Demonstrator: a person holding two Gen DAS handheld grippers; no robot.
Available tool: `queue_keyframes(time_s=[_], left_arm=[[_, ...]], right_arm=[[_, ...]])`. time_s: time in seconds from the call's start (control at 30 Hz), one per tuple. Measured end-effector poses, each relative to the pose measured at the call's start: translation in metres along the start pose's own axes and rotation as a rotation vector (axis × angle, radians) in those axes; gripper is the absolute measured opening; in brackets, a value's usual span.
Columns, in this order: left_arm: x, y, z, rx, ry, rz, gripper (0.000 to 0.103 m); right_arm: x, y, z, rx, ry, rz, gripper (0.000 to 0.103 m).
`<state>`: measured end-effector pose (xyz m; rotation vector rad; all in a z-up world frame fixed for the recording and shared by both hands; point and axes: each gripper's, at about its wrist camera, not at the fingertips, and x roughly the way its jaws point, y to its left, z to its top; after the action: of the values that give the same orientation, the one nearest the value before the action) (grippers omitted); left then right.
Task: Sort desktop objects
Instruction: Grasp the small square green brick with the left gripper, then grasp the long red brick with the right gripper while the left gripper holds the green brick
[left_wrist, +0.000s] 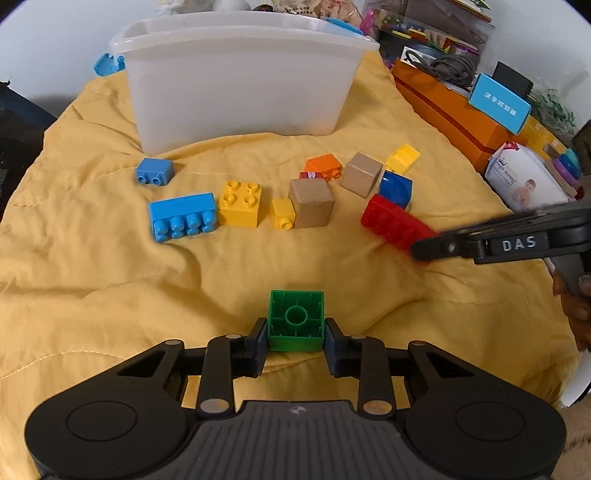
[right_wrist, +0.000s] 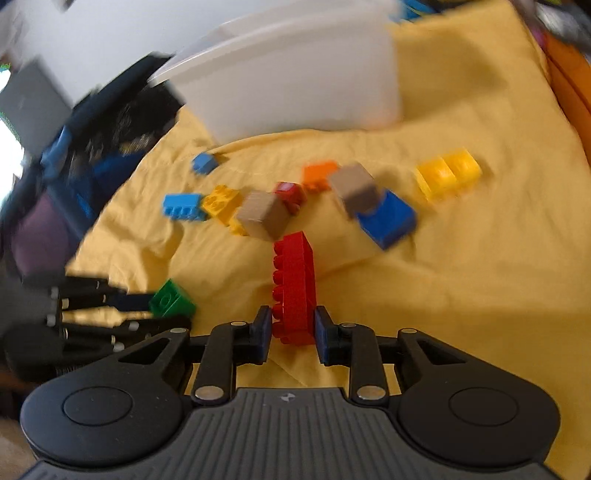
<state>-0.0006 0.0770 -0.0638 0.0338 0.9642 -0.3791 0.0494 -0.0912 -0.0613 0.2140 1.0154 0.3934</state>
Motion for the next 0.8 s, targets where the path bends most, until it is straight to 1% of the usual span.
queue_keyframes(time_s=[0.03, 0.07, 0.1, 0.13, 0.17, 0.2, 0.27, 0.3, 0.37, 0.43, 0.5, 0.53, 0.57, 0.63, 0.7, 0.8], left_arm=[[0.0, -0.001, 0.0, 0.0, -0.002, 0.004, 0.034], [0.0, -0.001, 0.0, -0.001, -0.004, 0.009, 0.034], [0.0, -0.002, 0.0, -0.003, -0.008, 0.014, 0.034], [-0.001, -0.003, 0.0, -0.004, -0.01, 0.016, 0.034], [0.0, -0.003, 0.001, -0.002, -0.012, 0.018, 0.034], [0.0, -0.004, 0.001, 0.002, -0.014, 0.022, 0.034], [0.003, -0.006, 0.002, 0.011, -0.015, 0.031, 0.034], [0.004, -0.006, 0.003, 0.015, -0.013, 0.034, 0.034], [0.003, -0.008, 0.002, 0.019, -0.012, 0.041, 0.034], [0.002, -0.008, 0.0, 0.015, -0.016, 0.044, 0.034], [0.001, -0.008, -0.002, 0.008, -0.015, 0.048, 0.034], [0.001, -0.008, -0.003, 0.005, -0.014, 0.048, 0.034], [0.001, -0.008, -0.004, 0.004, -0.015, 0.049, 0.034], [0.001, -0.009, -0.003, 0.003, -0.015, 0.054, 0.034], [0.002, -0.01, -0.003, 0.001, -0.015, 0.058, 0.034], [0.003, -0.012, -0.004, 0.004, -0.016, 0.065, 0.034]], right_arm=[[0.0, -0.003, 0.0, 0.015, -0.005, -0.021, 0.034], [0.0, -0.003, 0.001, 0.003, -0.021, -0.063, 0.037], [-0.002, 0.001, 0.001, -0.045, -0.048, -0.134, 0.042], [-0.003, 0.007, 0.0, -0.107, -0.068, -0.196, 0.043], [-0.004, 0.012, -0.001, -0.169, -0.086, -0.244, 0.043], [-0.006, 0.018, -0.002, -0.218, -0.109, -0.268, 0.043], [-0.011, 0.029, -0.003, -0.289, -0.154, -0.285, 0.043], [-0.012, 0.037, -0.004, -0.351, -0.167, -0.285, 0.045], [-0.008, 0.044, -0.004, -0.463, -0.154, -0.278, 0.05], [0.002, 0.049, -0.006, -0.546, -0.142, -0.294, 0.05], [0.008, 0.051, -0.007, -0.589, -0.114, -0.273, 0.045], [0.006, 0.05, -0.008, -0.603, -0.122, -0.263, 0.045], [0.001, 0.054, -0.012, -0.634, -0.148, -0.248, 0.045], [-0.005, 0.063, -0.02, -0.724, -0.177, -0.241, 0.043], [-0.002, 0.07, -0.028, -0.802, -0.154, -0.238, 0.037], [0.011, 0.069, -0.033, -0.828, -0.109, -0.247, 0.036]])
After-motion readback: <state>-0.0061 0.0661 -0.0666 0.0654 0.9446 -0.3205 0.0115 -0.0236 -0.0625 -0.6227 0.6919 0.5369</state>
